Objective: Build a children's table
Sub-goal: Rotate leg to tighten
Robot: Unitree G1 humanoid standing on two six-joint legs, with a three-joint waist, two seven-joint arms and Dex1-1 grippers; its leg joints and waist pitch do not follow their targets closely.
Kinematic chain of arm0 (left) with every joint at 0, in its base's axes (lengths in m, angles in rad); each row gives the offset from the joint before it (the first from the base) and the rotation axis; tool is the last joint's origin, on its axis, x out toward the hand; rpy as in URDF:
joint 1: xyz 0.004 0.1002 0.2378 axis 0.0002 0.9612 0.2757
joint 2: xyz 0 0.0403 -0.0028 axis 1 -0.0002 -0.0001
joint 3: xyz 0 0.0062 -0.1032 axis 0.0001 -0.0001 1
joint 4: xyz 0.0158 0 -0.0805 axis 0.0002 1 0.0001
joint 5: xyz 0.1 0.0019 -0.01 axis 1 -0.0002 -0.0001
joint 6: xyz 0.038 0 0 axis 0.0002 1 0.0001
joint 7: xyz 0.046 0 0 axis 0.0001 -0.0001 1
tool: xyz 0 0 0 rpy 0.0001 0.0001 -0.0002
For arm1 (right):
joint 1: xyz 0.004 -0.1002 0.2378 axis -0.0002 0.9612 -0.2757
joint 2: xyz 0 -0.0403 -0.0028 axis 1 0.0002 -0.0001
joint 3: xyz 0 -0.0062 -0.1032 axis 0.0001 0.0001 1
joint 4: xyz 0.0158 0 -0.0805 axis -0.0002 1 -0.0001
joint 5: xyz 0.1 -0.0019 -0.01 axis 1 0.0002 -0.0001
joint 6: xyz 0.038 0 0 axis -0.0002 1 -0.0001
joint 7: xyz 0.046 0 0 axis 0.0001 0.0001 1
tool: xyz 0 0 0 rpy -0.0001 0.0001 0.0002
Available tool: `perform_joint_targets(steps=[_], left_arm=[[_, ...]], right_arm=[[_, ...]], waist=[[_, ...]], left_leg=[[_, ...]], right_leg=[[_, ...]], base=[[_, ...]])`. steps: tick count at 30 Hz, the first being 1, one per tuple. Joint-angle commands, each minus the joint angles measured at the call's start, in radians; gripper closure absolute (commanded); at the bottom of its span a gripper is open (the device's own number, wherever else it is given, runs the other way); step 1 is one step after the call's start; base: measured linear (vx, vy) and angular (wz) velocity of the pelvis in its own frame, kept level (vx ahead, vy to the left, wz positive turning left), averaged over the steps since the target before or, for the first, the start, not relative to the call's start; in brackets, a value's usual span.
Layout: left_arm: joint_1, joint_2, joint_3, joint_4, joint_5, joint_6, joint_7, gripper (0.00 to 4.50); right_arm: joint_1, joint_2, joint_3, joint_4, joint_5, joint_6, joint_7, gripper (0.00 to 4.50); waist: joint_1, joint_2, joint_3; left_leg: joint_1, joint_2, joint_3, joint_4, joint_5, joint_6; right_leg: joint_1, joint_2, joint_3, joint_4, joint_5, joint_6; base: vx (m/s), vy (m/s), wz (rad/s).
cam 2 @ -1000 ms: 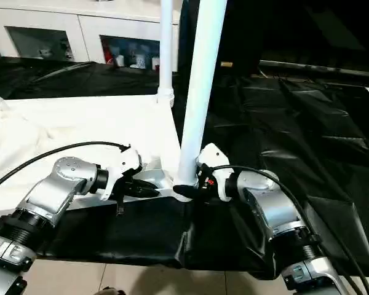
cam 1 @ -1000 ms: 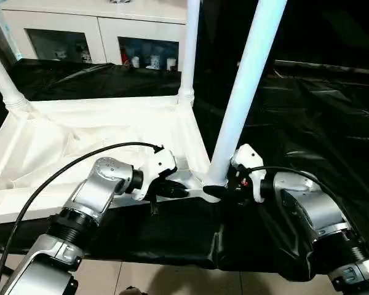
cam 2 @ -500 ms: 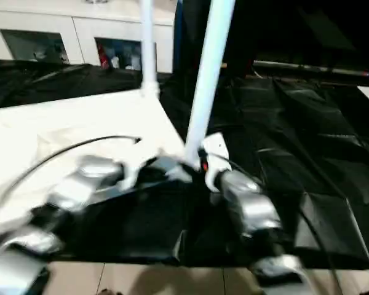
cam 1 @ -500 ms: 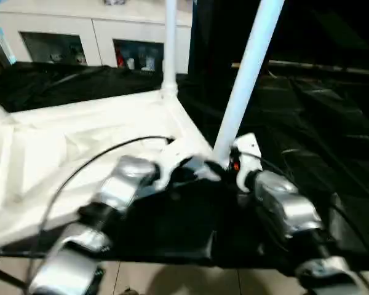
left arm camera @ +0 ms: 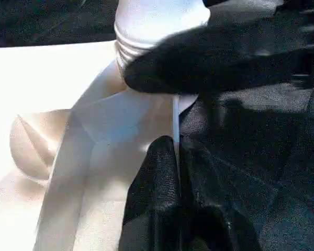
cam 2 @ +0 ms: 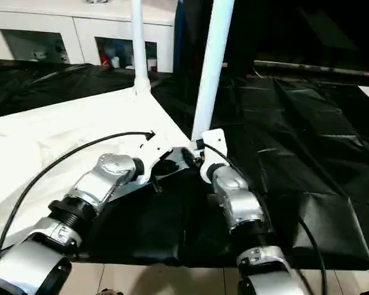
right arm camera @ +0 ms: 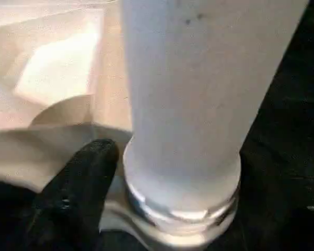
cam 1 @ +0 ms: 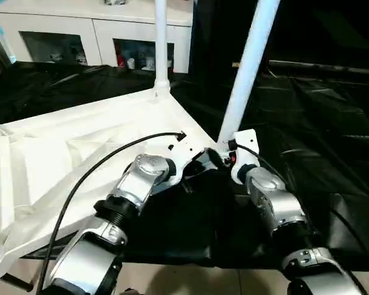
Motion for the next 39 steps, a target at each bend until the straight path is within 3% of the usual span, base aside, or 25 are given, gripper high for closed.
perform_joint_targets(steps=[1,6,11,12,16,22,24,31,35,39], left_arm=[[0.017,0.006,0.019,0.016,-0.03,-0.047,-0.026,4.5],[0.043,0.069,0.003,-0.037,-0.066,-0.078,-0.193,4.5],[0.093,0.139,-0.033,-0.168,-0.143,-0.03,-0.429,4.5],[0.098,0.147,-0.037,-0.182,-0.149,-0.02,-0.451,4.5],[0.11,0.171,-0.037,-0.205,-0.157,-0.011,-0.492,4.5],[0.114,0.18,-0.026,-0.214,-0.153,-0.004,-0.486,4.5],[0.116,0.181,-0.025,-0.218,-0.154,-0.001,-0.488,4.5],[0.12,0.171,-0.014,-0.221,-0.157,0.0,-0.471,4.5],[0.102,0.134,0.004,-0.169,-0.131,-0.02,-0.367,4.5],[0.071,0.079,0.01,-0.096,-0.082,-0.026,-0.216,4.5]], right_arm=[[0.01,-0.021,0.035,-0.039,0.014,-0.007,0.102,0.6],[0.064,-0.165,0.109,-0.151,0.024,0.027,0.359,0.6],[0.082,-0.228,0.122,-0.185,0.051,0.042,0.484,0.6],[0.083,-0.233,0.121,-0.19,0.058,0.048,0.498,0.6],[0.096,-0.265,0.142,-0.224,0.067,0.068,0.567,0.6],[0.101,-0.273,0.156,-0.223,0.053,0.062,0.588,0.97],[0.1,-0.27,0.155,-0.223,0.055,0.065,0.588,1.31],[0.107,-0.254,0.141,-0.232,0.07,0.087,0.567,1.65],[0.103,-0.184,0.098,-0.177,0.05,0.111,0.398,1.74],[0.102,-0.088,0.059,-0.136,0.022,0.141,0.193,1.75]], waist=[[0.003,-0.01,-0.058],[0.004,-0.014,-0.055],[0.0,-0.01,-0.055],[0.003,-0.007,-0.056],[0.014,-0.005,-0.055],[0.021,-0.009,-0.056],[0.021,-0.009,-0.056],[0.021,-0.012,-0.057],[0.018,-0.012,-0.056],[0.006,-0.01,-0.055]], left_leg=[[0.025,0.006,-0.005,-0.064,-0.294,0.018],[0.022,0.009,-0.003,-0.064,-0.284,0.037],[0.025,0.013,-0.002,-0.064,-0.292,0.036],[0.031,0.015,-0.001,-0.064,-0.297,0.035],[0.031,0.015,0.0,-0.065,-0.283,0.028],[0.03,0.014,0.002,-0.063,-0.276,0.021],[0.03,0.014,0.001,-0.063,-0.274,0.019],[0.029,0.013,0.002,-0.061,-0.25,0.027],[0.03,0.012,0.002,-0.062,-0.261,0.015],[0.031,0.011,0.0,-0.067,-0.293,-0.016]], right_leg=[[0.032,-0.02,0.007,-0.081,-0.194,-0.164],[0.035,-0.021,0.007,-0.081,-0.199,-0.181],[0.031,-0.02,0.008,-0.077,-0.197,-0.212],[0.026,-0.019,0.009,-0.077,-0.188,-0.221],[0.029,-0.017,0.008,-0.072,-0.156,-0.222],[0.03,-0.021,0.009,-0.072,-0.17,-0.211],[0.03,-0.021,0.009,-0.072,-0.17,-0.209],[0.032,-0.02,0.009,-0.069,-0.147,-0.211],[0.028,-0.02,0.009,-0.072,-0.179,-0.203],[0.022,-0.019,0.011,-0.077,-0.228,-0.184]], base=[[0.0,0.0,0.0],[0.0,0.0,0.0],[0.0,0.0,0.0],[0.0,0.0,0.0],[0.0,0.0,0.0],[0.0,0.0,0.0],[0.0,0.0,0.0],[0.0,0.0,0.0],[0.0,0.0,0.0],[0.0,0.0,0.0]])
